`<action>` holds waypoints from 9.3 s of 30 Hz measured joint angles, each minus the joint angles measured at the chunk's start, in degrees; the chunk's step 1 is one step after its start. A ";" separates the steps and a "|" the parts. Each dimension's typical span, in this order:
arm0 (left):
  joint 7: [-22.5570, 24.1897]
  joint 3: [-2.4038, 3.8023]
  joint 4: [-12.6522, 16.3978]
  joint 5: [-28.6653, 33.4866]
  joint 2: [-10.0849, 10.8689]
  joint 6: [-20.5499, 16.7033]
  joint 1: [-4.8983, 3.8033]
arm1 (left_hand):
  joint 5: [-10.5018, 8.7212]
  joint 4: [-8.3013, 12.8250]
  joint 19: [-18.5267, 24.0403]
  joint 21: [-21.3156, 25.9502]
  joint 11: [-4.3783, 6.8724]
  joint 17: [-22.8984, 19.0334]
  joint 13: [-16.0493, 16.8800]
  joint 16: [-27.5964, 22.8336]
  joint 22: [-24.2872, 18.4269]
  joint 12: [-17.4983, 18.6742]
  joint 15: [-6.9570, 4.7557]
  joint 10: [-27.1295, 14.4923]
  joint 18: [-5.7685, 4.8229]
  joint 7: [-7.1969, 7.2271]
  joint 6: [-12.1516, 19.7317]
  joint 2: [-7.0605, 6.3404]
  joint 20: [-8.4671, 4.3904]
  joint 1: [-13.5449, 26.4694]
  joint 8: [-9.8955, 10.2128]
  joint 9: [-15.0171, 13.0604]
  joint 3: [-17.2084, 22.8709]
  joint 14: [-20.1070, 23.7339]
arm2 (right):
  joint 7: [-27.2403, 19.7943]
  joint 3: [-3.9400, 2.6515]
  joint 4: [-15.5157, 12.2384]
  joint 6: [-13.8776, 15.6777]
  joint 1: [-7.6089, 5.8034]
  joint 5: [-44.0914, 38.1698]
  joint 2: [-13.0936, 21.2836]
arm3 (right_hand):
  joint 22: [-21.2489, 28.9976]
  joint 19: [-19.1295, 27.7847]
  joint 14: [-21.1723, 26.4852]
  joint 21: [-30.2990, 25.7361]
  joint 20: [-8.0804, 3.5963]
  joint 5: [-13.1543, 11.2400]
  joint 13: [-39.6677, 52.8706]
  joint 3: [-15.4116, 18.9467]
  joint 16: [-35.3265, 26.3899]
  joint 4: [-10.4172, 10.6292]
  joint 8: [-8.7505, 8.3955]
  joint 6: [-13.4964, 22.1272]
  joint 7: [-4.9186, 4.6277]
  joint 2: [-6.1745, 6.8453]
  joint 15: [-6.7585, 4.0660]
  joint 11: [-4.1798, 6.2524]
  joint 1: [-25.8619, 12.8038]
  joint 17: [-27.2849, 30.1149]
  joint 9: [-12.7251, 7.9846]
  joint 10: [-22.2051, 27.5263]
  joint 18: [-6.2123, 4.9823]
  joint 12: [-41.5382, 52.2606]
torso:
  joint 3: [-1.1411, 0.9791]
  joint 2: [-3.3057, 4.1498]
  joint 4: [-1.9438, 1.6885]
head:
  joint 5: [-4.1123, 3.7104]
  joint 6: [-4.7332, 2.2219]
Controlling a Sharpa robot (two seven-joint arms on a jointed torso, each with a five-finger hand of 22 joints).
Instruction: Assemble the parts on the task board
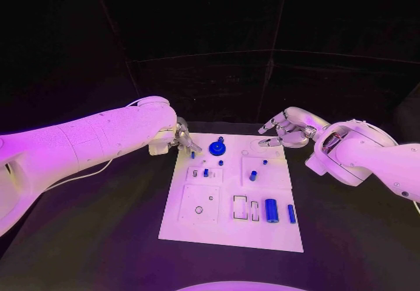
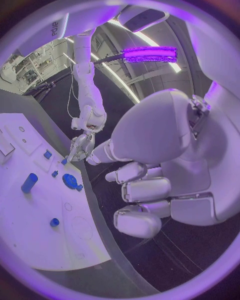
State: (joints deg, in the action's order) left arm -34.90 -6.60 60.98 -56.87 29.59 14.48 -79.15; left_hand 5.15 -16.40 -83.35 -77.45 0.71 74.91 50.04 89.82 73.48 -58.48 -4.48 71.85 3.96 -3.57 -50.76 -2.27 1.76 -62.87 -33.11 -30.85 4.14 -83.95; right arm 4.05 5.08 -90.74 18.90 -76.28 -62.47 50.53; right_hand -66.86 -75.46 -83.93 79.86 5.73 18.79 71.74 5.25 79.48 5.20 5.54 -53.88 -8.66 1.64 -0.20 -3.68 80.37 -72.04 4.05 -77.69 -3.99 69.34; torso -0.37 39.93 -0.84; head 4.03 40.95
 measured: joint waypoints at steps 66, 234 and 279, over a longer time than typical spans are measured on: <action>2.15 -0.06 -4.14 -1.56 -2.29 1.68 0.80 | 0.00 1.40 -0.21 -0.26 0.00 0.00 0.25 0.00 1.03 -0.61 -0.01 0.00 0.00 0.19 -1.46 1.72 0.20 -5.21 0.48 1.80 -1.92 0.00 | -0.09 0.00 0.40 0.00 0.01 -0.32 -0.58 | 0.22 0.00 0.00 -0.22 0.00 0.00 0.02 0.00 -0.26 0.00 0.00 0.00 0.00 -0.23 0.00 0.00 -0.23 0.16 0.00 0.00 0.00 -0.22 | -0.05 -0.08 -0.11 | -0.34 0.70; 3.28 -3.36 19.92 -6.74 9.79 -12.19 3.04 | 11.53 14.34 -0.65 0.66 1.53 0.00 -4.04 0.00 1.43 2.55 -0.34 5.69 0.01 1.62 -6.19 -5.51 -0.24 -2.34 -0.45 4.57 27.06 -0.11 | -0.28 0.00 0.90 0.07 0.01 -0.58 -0.47 | 0.31 0.00 0.00 -0.22 0.00 0.00 0.03 0.16 -0.26 0.16 0.00 0.00 0.00 -0.23 0.00 0.00 -0.23 0.25 0.00 0.00 0.00 -0.21 | -0.12 -0.18 -0.46 | 0.79 2.08; 3.29 -3.53 18.66 -6.06 10.30 -12.00 3.30 | 4.64 4.54 -0.65 0.66 1.43 0.00 -4.27 0.00 1.46 1.77 -0.54 5.53 0.01 1.83 -8.23 -3.52 -0.23 0.54 2.04 6.99 5.62 0.10 | -0.27 0.00 0.71 0.16 0.00 -0.58 -0.29 | 1.97 1.23 0.00 -1.00 0.00 0.00 -0.40 0.47 -1.36 0.47 0.22 0.00 0.00 -0.23 0.00 0.01 -0.23 1.83 0.00 0.01 -0.91 -0.47 | -0.05 -0.21 -0.53 | 0.44 2.03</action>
State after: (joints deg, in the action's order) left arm -31.60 -10.14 79.64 -62.93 39.88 2.48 -75.86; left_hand 9.78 -11.87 -83.99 -76.78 2.14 74.91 45.77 89.82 74.94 -56.71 -5.01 77.38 3.97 -1.74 -58.99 -5.78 1.53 -62.33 -31.07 -23.86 9.76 -83.85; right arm 3.79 5.08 -90.03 19.06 -76.28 -63.05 50.24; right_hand -64.88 -74.22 -83.93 78.86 5.73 18.79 71.34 5.72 78.12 5.67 5.77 -53.88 -8.66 1.41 -0.20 -3.67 80.14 -70.21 4.05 -77.68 -4.91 68.86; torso -0.42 39.72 -1.37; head 4.47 42.98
